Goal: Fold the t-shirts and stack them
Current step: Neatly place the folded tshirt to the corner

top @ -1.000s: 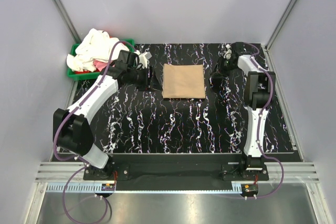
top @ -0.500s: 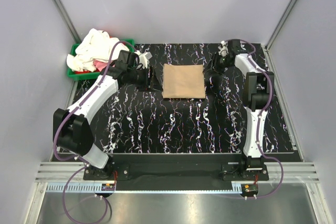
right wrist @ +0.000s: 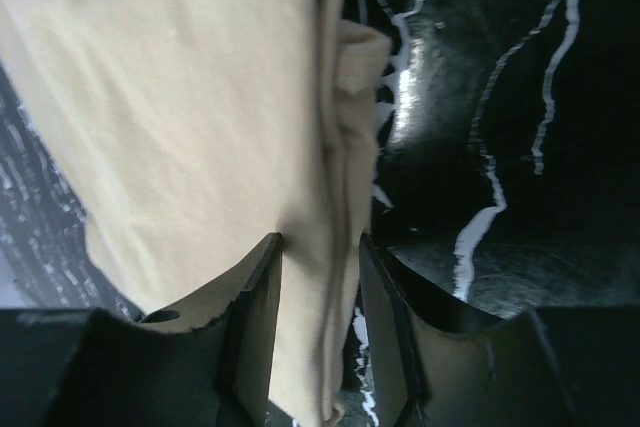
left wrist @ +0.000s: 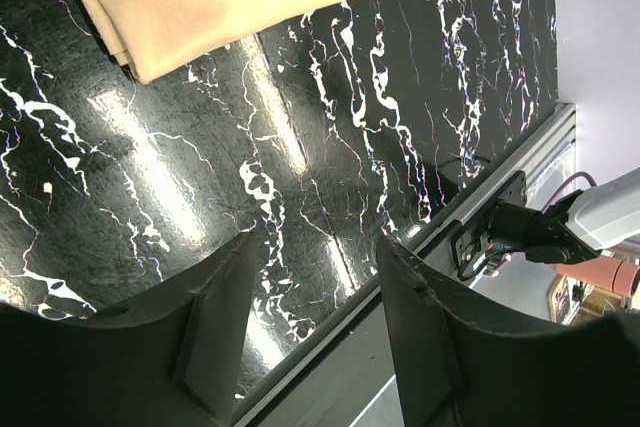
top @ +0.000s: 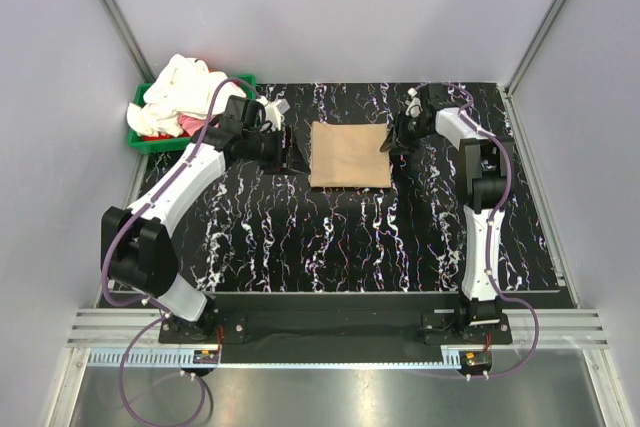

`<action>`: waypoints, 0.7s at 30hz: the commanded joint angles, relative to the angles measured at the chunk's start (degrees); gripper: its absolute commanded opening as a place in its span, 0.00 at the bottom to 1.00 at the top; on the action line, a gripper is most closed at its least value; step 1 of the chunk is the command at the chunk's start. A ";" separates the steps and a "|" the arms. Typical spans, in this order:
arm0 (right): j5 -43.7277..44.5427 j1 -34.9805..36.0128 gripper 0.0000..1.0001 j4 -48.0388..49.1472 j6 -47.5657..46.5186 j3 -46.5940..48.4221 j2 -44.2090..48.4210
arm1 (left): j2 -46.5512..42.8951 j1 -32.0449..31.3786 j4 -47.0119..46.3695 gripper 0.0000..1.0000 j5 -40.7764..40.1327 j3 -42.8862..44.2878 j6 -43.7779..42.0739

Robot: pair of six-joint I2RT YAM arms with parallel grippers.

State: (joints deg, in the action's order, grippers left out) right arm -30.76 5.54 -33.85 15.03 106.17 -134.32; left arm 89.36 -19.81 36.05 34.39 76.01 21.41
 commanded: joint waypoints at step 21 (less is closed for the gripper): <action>3.16 0.17 0.00 -0.52 -4.03 1.40 -0.15 | 0.20 -0.23 -1.86 0.56 1.12 0.02 -0.58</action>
State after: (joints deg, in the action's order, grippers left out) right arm -28.60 5.63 -34.17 13.23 106.06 -134.21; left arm 89.38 -19.81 36.05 34.37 76.01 21.39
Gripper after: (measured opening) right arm 0.019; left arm 0.558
